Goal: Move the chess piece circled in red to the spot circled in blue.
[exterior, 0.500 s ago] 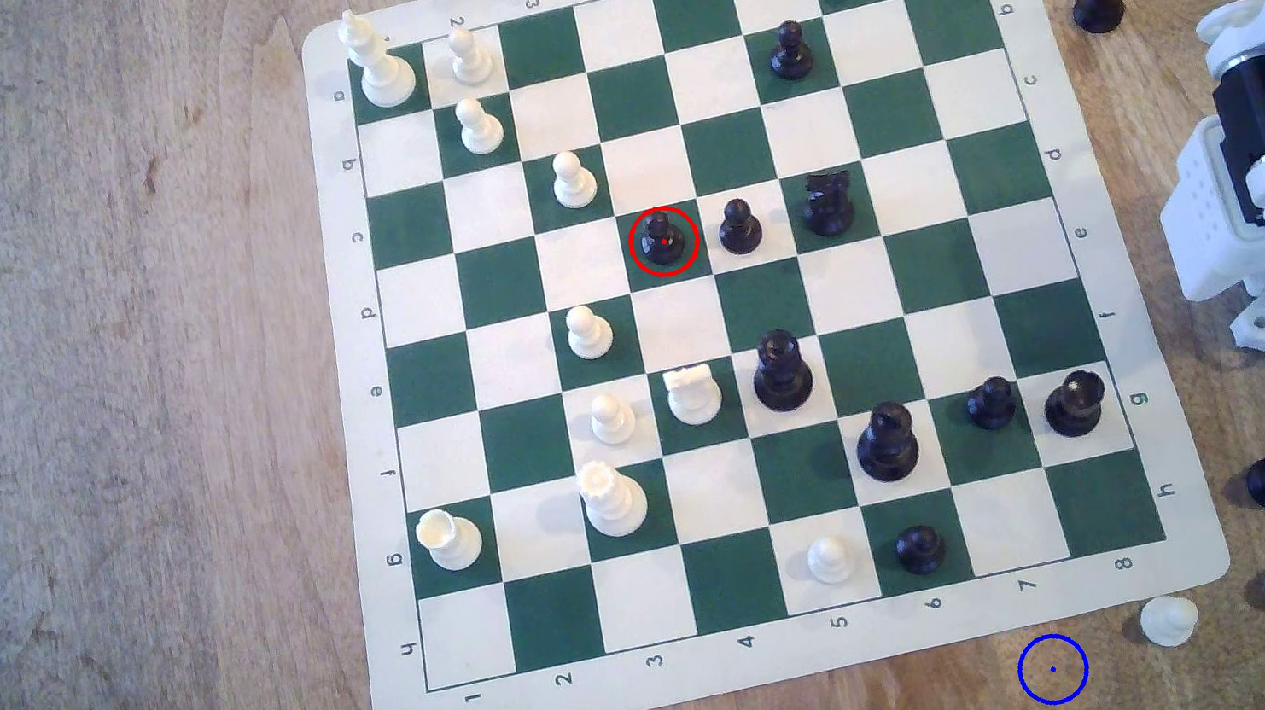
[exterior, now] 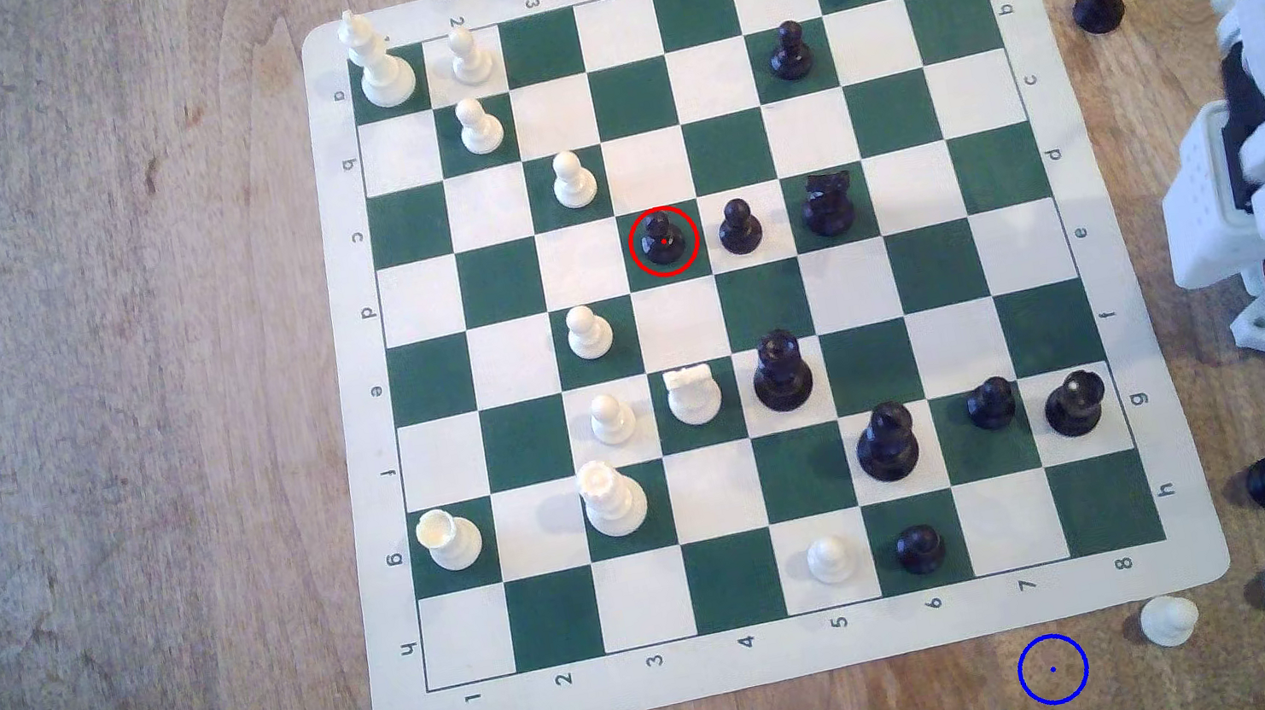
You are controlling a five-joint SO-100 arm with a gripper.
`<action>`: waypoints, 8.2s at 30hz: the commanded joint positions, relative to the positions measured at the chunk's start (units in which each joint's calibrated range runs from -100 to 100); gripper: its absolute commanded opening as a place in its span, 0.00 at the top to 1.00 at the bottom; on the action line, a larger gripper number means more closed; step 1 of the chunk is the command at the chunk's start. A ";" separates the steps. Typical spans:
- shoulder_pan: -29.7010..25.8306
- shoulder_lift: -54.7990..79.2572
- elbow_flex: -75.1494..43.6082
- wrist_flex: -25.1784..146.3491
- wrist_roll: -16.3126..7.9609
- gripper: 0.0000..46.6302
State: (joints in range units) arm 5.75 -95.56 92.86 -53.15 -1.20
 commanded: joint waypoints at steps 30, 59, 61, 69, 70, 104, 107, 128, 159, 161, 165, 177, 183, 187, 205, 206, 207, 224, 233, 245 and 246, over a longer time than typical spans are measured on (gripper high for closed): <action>4.92 49.04 -55.60 103.84 -5.52 0.98; 0.31 78.33 -64.94 101.71 -10.06 0.84; 0.31 80.79 -65.84 100.49 -9.96 0.82; 1.40 87.07 -69.11 99.34 -9.13 0.78; 1.72 87.92 -69.47 98.68 -8.84 0.78; 3.44 95.90 -74.00 98.52 -6.25 0.71; 3.75 96.41 -74.00 98.52 -6.20 0.71; 3.05 99.46 -73.37 95.49 -6.40 0.71; 3.05 98.95 -72.64 93.61 -6.59 0.94; 3.05 98.70 -72.37 93.61 -6.59 0.97; 3.36 96.83 -71.55 93.61 -6.50 0.99; 0.62 68.90 -61.94 102.29 -6.15 0.99; -5.40 56.51 -60.04 109.00 -6.54 0.99; -14.55 49.38 -60.58 115.80 -6.94 0.99; -40.60 44.80 -44.17 110.23 -6.84 0.99; -42.08 43.78 -41.64 107.61 -6.84 0.99; -42.55 43.61 -40.64 106.22 -6.79 0.99; -49.12 58.04 -33.48 96.06 -3.76 0.99; -48.42 65.34 -33.93 92.13 -2.44 0.98; -46.78 71.28 -35.47 89.10 -1.37 0.97; -47.01 71.62 -35.65 89.10 -1.27 0.97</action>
State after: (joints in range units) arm -41.59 -24.17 60.51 36.65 -2.76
